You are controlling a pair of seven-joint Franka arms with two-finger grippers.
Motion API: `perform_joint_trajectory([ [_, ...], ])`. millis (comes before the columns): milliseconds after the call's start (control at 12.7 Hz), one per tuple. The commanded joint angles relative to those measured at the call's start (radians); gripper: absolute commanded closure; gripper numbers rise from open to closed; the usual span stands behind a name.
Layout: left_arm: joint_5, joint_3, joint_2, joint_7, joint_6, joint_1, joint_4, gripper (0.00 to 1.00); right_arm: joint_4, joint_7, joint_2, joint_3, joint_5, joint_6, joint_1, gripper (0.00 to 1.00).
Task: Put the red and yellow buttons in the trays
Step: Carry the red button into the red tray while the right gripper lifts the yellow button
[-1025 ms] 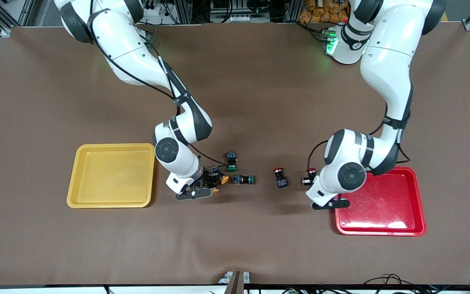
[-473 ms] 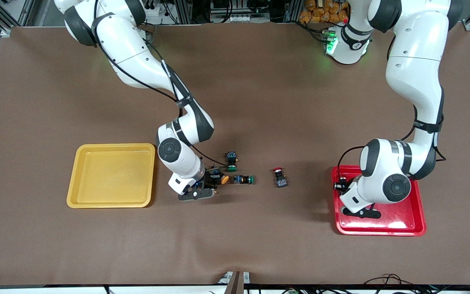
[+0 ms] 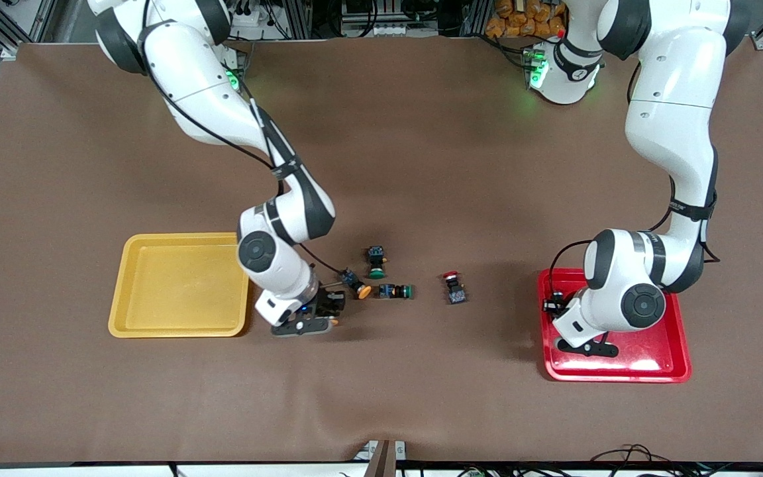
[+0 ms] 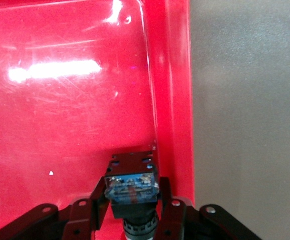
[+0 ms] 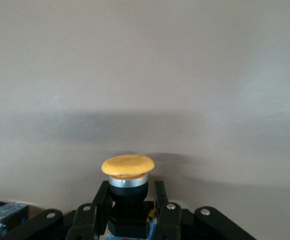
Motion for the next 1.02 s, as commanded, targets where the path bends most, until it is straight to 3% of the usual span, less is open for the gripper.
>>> perform_joint_trajectory([
  [0, 0.017, 0.000, -0.002, 0.010, 0.012, -0.001, 0.001, 0.20, -0.016, -0.136, -0.119, 0.017, 0.005, -0.183, -0.141, 1.00],
  [236, 0.017, 0.000, -0.018, 0.004, 0.011, -0.004, 0.004, 0.21, -0.019, -0.201, -0.184, 0.017, -0.003, -0.347, -0.278, 1.00],
  [473, 0.003, -0.009, -0.045, -0.043, -0.018, -0.034, 0.005, 0.20, -0.031, -0.418, -0.204, 0.014, -0.006, -0.476, -0.430, 1.00],
  [709, 0.000, -0.020, -0.045, -0.210, -0.029, -0.099, 0.002, 0.19, -0.097, -0.457, -0.189, 0.006, -0.058, -0.478, -0.517, 1.00],
  [946, -0.002, -0.092, -0.036, -0.439, -0.029, -0.131, 0.004, 0.19, -0.165, -0.451, -0.184, 0.005, -0.083, -0.435, -0.519, 1.00],
])
